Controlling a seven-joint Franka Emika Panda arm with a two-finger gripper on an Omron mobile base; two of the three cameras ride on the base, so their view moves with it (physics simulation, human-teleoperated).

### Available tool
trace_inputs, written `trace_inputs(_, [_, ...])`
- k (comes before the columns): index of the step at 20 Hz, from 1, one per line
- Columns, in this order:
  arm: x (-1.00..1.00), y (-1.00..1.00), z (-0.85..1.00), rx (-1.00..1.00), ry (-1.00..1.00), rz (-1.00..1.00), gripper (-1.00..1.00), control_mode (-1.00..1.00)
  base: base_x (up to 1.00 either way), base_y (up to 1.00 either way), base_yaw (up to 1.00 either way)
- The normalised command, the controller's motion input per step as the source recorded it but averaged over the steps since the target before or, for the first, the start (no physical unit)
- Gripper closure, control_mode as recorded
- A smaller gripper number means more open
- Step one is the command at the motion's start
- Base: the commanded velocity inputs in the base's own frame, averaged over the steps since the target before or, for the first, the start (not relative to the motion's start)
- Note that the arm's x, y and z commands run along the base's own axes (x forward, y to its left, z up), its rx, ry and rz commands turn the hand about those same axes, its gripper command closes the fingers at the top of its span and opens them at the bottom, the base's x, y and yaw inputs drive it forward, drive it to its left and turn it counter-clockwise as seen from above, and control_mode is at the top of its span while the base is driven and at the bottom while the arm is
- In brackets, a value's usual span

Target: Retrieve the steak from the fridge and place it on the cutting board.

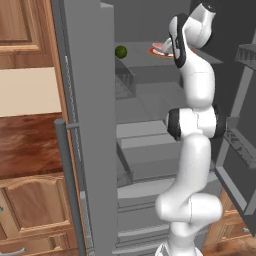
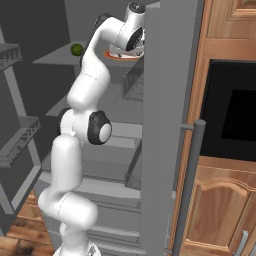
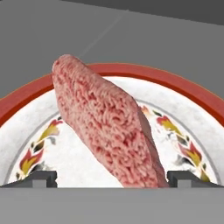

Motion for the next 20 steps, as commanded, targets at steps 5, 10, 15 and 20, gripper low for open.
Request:
trace_inputs(5, [0.59,-0.11,0.02,0.00,0.12,0.00,-1.00,-1.00,0.00,0.00,0.00])
trace_inputs(10, [0.56,-0.08,0.08,0.06,0.28,0.00,-1.00,-1.00,0.00,0.00,0.00])
trace_inputs(15, [0.04,0.00,0.01,0.01,0.16,0.00,-1.00,-1.00,0.00,0.00,0.00])
trace_inputs(20, [0.03,-0.08,0.00,0.00,-0.03,0.00,-1.00,-1.00,0.00,0.00,0.00])
